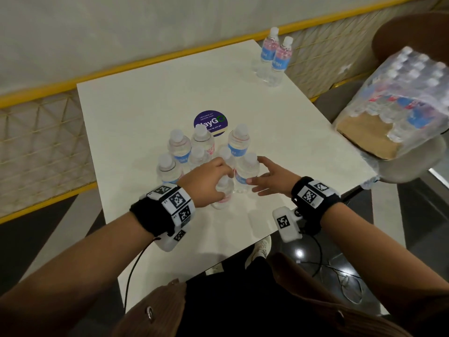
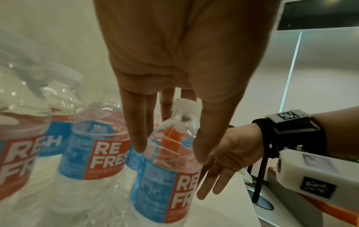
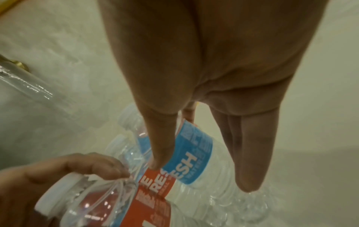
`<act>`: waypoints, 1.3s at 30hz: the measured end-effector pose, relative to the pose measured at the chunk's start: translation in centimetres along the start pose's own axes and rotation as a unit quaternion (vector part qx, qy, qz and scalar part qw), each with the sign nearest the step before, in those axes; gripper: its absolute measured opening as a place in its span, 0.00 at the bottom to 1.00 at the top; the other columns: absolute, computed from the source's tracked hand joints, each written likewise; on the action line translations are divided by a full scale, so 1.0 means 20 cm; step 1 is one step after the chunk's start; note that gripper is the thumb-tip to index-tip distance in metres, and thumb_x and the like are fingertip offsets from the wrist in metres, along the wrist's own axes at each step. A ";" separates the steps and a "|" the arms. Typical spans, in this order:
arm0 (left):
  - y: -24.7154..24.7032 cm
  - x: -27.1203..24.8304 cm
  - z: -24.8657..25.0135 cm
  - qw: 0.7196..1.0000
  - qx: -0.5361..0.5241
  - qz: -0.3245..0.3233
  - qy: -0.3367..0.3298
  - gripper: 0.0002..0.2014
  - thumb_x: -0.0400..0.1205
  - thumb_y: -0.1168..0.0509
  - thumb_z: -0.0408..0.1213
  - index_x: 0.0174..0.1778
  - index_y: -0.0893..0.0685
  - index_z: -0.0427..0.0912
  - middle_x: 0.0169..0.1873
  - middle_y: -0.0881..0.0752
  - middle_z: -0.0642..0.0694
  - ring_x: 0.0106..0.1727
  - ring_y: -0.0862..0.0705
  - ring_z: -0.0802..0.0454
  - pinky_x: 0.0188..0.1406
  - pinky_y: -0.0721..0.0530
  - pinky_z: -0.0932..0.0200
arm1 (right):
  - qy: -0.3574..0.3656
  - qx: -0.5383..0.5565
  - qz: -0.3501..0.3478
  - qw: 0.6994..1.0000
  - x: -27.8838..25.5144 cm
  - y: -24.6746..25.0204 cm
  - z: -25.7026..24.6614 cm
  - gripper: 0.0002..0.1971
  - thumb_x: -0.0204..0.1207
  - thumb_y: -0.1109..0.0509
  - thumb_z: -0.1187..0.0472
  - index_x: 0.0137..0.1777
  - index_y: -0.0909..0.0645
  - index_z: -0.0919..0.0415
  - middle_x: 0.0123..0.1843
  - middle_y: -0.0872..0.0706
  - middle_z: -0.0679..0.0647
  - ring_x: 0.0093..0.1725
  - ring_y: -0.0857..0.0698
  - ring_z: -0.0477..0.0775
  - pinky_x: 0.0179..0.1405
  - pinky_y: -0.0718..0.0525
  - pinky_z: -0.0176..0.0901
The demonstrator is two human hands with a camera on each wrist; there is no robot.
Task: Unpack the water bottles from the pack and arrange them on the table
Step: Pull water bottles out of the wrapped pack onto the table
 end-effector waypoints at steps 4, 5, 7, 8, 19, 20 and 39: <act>0.05 0.01 -0.05 0.999 0.031 -0.015 0.029 0.25 0.72 0.29 0.33 0.66 0.22 0.49 0.61 0.26 0.51 0.61 0.21 0.49 0.61 0.21 0.49 | 0.010 -0.004 -0.007 1.000 0.01 -0.05 -0.03 0.36 0.73 0.25 0.57 0.77 0.40 0.45 0.61 0.17 0.67 0.54 0.12 0.61 0.58 0.14 0.54; 0.06 0.01 -0.05 0.997 0.054 -0.029 0.035 0.25 0.72 0.30 0.34 0.67 0.23 0.50 0.61 0.27 0.51 0.61 0.21 0.49 0.61 0.20 0.49 | 0.011 -0.007 -0.011 1.000 0.02 -0.06 -0.03 0.36 0.73 0.25 0.57 0.77 0.40 0.44 0.60 0.17 0.66 0.54 0.13 0.61 0.59 0.14 0.54; 0.09 0.01 -0.04 0.990 0.122 -0.061 0.046 0.25 0.74 0.31 0.39 0.69 0.25 0.52 0.62 0.26 0.51 0.62 0.21 0.48 0.57 0.19 0.49 | 0.011 -0.015 -0.020 1.000 0.02 -0.07 -0.04 0.37 0.74 0.25 0.57 0.78 0.42 0.44 0.57 0.17 0.63 0.55 0.13 0.61 0.59 0.14 0.53; 0.12 0.02 -0.01 0.984 0.159 -0.070 0.047 0.24 0.75 0.32 0.42 0.69 0.25 0.52 0.61 0.24 0.50 0.61 0.20 0.48 0.54 0.19 0.50 | 0.010 -0.020 -0.025 0.999 0.02 -0.07 -0.04 0.37 0.74 0.25 0.58 0.78 0.42 0.44 0.56 0.17 0.61 0.55 0.13 0.60 0.59 0.15 0.53; 0.23 0.47 0.60 0.967 0.238 -0.044 -0.083 0.21 0.82 0.40 0.52 0.70 0.25 0.51 0.67 0.23 0.49 0.66 0.22 0.47 0.59 0.21 0.49 | -0.036 -0.019 0.019 0.999 -0.06 0.38 0.08 0.23 0.76 0.28 0.61 0.71 0.28 0.58 0.58 0.15 0.56 0.55 0.16 0.54 0.63 0.17 0.52; 0.21 0.56 0.67 0.965 0.239 -0.047 -0.096 0.22 0.82 0.39 0.52 0.70 0.26 0.51 0.68 0.24 0.48 0.67 0.24 0.46 0.60 0.21 0.48 | -0.037 -0.008 0.034 0.999 -0.07 0.46 0.10 0.22 0.76 0.29 0.62 0.69 0.27 0.58 0.57 0.15 0.56 0.55 0.16 0.54 0.63 0.18 0.52; -0.07 1.97 1.59 0.930 0.317 0.006 -0.186 0.26 0.78 0.35 0.43 0.74 0.28 0.58 0.83 0.57 0.45 0.83 0.57 0.34 0.79 0.42 0.38 | -0.022 0.128 0.353 0.926 -0.17 1.86 0.52 0.32 0.76 0.29 0.65 0.79 0.35 0.55 0.78 0.32 0.53 0.72 0.26 0.58 0.65 0.18 0.53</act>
Point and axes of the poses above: each hand's wrist, its own x-axis towards the middle knuckle, its own y-axis out of the back of the hand, z = x × y, the point moved 5 cm from there along x, towards the middle knuckle
